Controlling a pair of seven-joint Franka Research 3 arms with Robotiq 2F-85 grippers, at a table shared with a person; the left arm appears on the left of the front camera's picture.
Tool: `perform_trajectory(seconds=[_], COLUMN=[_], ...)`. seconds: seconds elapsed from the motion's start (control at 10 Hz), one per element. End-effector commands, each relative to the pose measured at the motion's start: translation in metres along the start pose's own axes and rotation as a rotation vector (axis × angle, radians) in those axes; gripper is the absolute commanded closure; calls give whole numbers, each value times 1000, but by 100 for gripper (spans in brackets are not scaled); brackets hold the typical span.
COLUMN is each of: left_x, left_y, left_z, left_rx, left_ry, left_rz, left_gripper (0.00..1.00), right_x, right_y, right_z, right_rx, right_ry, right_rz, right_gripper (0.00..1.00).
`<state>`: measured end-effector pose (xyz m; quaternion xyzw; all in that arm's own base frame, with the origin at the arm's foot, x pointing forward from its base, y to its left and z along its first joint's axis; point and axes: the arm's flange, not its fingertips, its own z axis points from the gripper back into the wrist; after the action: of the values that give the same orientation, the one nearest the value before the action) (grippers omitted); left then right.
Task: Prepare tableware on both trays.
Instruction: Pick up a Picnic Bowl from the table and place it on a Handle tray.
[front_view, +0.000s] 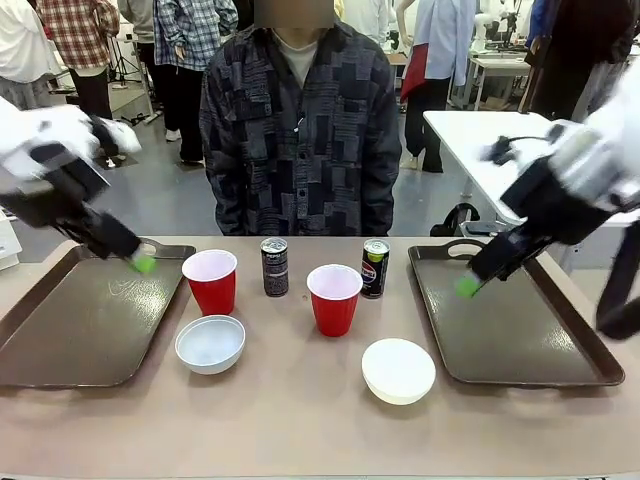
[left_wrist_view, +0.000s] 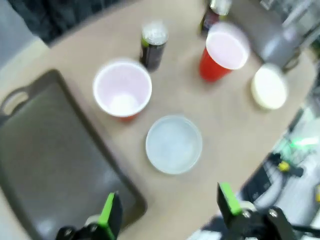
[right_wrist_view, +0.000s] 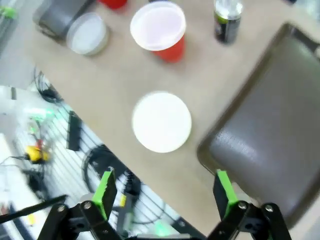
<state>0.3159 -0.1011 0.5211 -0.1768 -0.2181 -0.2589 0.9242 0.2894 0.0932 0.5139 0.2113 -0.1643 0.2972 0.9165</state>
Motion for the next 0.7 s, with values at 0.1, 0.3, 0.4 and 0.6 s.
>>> perform_trajectory(seconds=[0.1, 0.3, 0.4, 0.6], left_x=[-71, -101, -115, -133], left_y=[43, 68, 77, 96], left_z=[19, 21, 16, 7], left_rx=[-347, -352, -330, -308], left_ry=[-280, -234, -212, -176], left_rz=[250, 401, 468, 559], left_gripper=[0, 0, 0, 0], right_x=[-82, -109, -116, -123], right_y=[-60, -88, -98, -112], right_z=[-2, -12, -18, -33], right_rx=[423, 483, 492, 493], right_ry=[-220, -175, -138, -88], right_rz=[-223, -314, -361, -426], right_gripper=[0, 0, 0, 0])
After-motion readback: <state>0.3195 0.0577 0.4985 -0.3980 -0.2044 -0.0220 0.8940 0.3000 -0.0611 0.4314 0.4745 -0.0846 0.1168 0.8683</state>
